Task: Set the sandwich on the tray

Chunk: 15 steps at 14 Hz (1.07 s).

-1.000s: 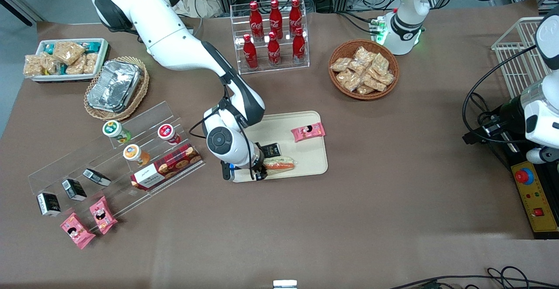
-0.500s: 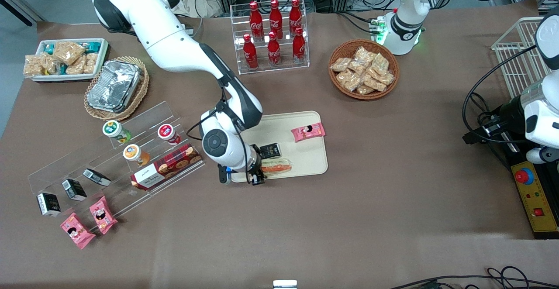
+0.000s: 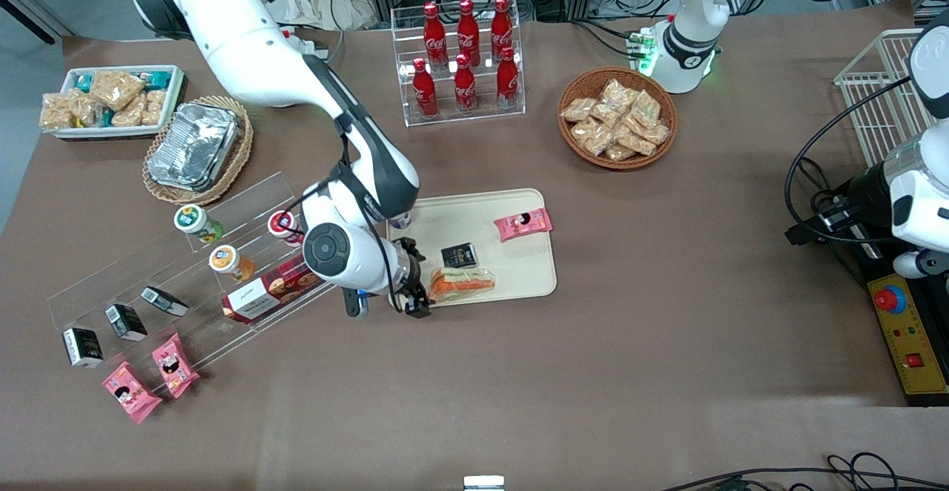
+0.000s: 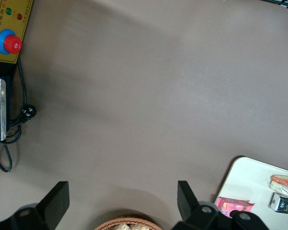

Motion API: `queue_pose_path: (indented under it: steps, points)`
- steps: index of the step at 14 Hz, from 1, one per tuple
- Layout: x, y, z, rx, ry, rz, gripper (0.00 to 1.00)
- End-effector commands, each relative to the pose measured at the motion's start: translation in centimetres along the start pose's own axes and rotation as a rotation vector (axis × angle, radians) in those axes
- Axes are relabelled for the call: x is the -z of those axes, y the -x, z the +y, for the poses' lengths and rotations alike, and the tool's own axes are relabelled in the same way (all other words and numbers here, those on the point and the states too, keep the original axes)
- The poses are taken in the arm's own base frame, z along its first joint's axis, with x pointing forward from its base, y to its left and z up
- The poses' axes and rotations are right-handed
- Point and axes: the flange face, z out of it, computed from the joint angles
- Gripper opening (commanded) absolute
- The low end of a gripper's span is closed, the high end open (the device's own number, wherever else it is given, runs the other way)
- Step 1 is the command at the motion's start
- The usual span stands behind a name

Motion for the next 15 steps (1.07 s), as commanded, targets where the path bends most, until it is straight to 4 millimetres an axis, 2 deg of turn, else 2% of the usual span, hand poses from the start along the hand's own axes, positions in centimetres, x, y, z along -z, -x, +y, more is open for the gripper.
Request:
queue_pose_path:
  steps: [1,4,6,7,9,11,12,15]
  points:
    - [6.2,2.2,2.7,0.191,0.057,-0.031,0.98]
    - [15.1,4.0,6.0,0.576,0.025,-0.046,0.98]
    - [19.6,3.7,8.2,0.819,0.027,-0.029,0.98]
    - [21.8,2.9,9.1,0.922,0.036,0.033,0.98]
    - [24.9,2.2,10.9,1.150,0.078,0.186,0.98]
    - [27.4,1.6,12.1,1.359,0.093,0.256,0.98]
    - [28.7,0.9,12.4,1.400,0.090,0.269,0.98]
    - [32.1,-6.0,12.3,1.445,0.116,0.312,0.98]
